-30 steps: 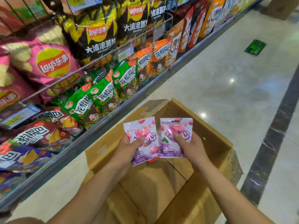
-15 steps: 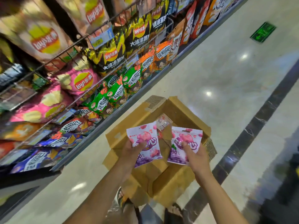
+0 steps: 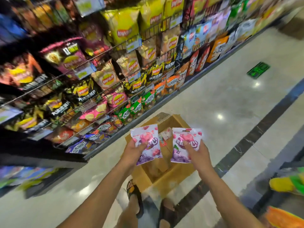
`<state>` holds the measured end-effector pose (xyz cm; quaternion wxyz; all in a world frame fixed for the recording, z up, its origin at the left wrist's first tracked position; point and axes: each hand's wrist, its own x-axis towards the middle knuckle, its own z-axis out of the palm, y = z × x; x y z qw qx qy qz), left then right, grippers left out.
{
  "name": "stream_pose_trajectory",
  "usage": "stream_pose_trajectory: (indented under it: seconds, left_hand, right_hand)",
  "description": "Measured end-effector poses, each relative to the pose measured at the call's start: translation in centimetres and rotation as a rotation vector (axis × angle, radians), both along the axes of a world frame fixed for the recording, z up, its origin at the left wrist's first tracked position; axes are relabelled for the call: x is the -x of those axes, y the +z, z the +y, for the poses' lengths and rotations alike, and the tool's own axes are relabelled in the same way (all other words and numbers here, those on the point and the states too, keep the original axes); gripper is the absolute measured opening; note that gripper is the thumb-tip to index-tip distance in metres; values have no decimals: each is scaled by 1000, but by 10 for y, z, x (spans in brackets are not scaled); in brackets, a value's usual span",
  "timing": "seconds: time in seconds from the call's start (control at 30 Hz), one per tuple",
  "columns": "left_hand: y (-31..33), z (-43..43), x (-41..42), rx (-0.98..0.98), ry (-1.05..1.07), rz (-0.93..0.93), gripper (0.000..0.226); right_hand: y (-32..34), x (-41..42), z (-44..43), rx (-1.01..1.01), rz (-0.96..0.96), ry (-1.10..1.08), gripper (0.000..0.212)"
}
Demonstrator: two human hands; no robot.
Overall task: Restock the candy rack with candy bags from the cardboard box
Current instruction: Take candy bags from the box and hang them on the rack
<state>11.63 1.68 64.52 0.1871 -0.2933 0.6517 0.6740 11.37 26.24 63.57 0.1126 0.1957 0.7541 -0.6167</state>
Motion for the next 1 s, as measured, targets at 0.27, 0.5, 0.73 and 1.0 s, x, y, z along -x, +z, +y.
stream_pose_trajectory:
  seconds: [0.27, 0.5, 0.73, 1.0]
  left_hand:
    - [95, -31, -64, 20, 176, 154, 30]
    - [146, -93, -134, 42, 359, 285, 63]
    - [161, -190, -230, 93, 555, 332, 66]
    - [190, -314, -367, 131, 696, 385, 36]
  right_hand:
    - [92, -14, -42, -5, 129, 208, 17]
    - [137, -33, -131, 13, 238, 421, 30]
    - [174, -97, -251, 87, 363, 655, 26]
    - [216, -212, -394, 177, 446, 854, 22]
